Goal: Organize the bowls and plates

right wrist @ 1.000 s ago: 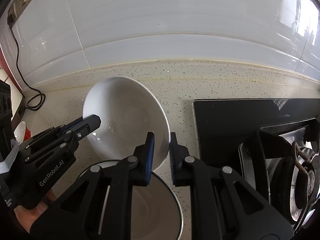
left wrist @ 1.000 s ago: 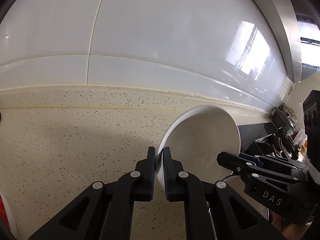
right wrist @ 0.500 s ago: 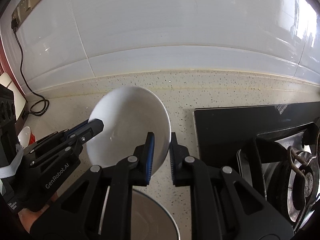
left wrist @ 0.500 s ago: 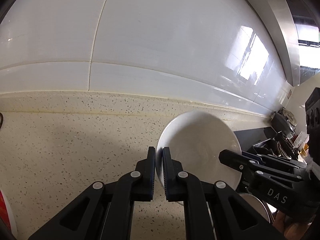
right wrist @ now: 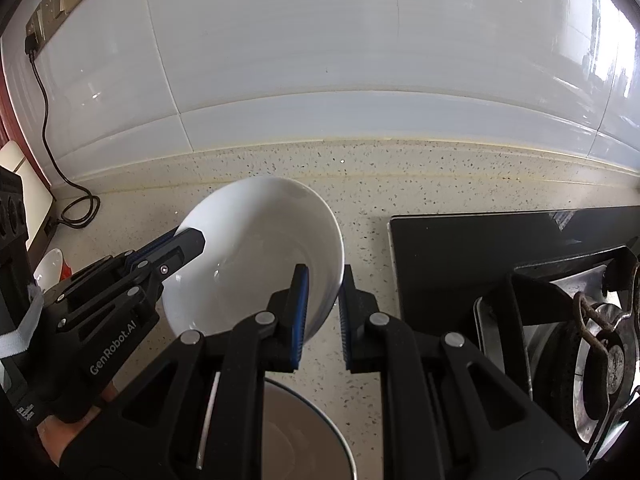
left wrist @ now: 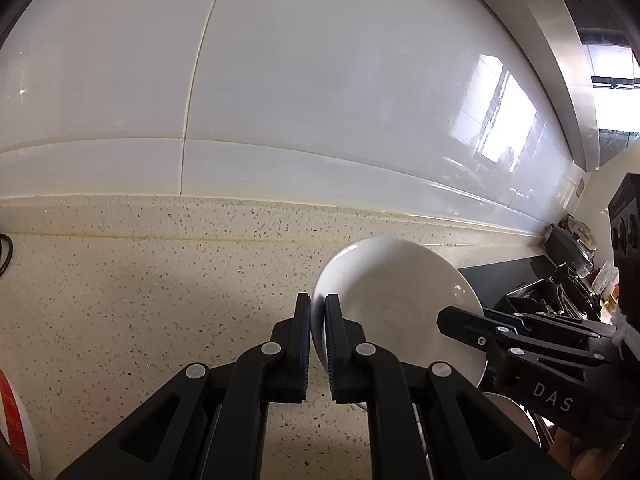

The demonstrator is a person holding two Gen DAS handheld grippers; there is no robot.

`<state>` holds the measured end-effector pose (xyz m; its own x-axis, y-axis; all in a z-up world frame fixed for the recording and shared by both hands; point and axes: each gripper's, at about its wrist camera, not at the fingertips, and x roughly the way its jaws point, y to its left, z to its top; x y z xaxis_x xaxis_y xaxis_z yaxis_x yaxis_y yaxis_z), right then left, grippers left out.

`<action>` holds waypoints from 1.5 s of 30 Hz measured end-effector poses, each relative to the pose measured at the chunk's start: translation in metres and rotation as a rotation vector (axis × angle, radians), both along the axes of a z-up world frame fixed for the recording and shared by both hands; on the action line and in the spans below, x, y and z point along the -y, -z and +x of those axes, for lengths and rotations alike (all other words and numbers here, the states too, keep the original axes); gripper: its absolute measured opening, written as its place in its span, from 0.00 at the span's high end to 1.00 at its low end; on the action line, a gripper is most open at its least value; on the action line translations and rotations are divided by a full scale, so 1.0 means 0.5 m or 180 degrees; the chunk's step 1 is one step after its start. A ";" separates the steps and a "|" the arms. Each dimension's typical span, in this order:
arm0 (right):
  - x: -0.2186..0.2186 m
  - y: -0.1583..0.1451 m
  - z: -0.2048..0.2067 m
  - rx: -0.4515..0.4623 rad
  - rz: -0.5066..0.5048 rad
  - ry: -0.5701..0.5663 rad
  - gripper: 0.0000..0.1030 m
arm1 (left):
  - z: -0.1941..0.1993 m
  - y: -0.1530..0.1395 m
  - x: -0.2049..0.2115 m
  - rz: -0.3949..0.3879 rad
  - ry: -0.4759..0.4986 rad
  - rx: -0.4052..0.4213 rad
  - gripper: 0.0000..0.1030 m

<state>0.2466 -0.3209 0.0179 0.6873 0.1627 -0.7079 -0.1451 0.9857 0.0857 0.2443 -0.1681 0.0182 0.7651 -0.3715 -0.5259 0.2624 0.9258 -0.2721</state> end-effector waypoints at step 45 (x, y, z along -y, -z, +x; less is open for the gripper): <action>-0.021 -0.081 -0.055 0.0524 0.0300 -0.0178 0.83 | -0.079 -0.114 -0.027 0.0171 -0.0283 0.0500 0.94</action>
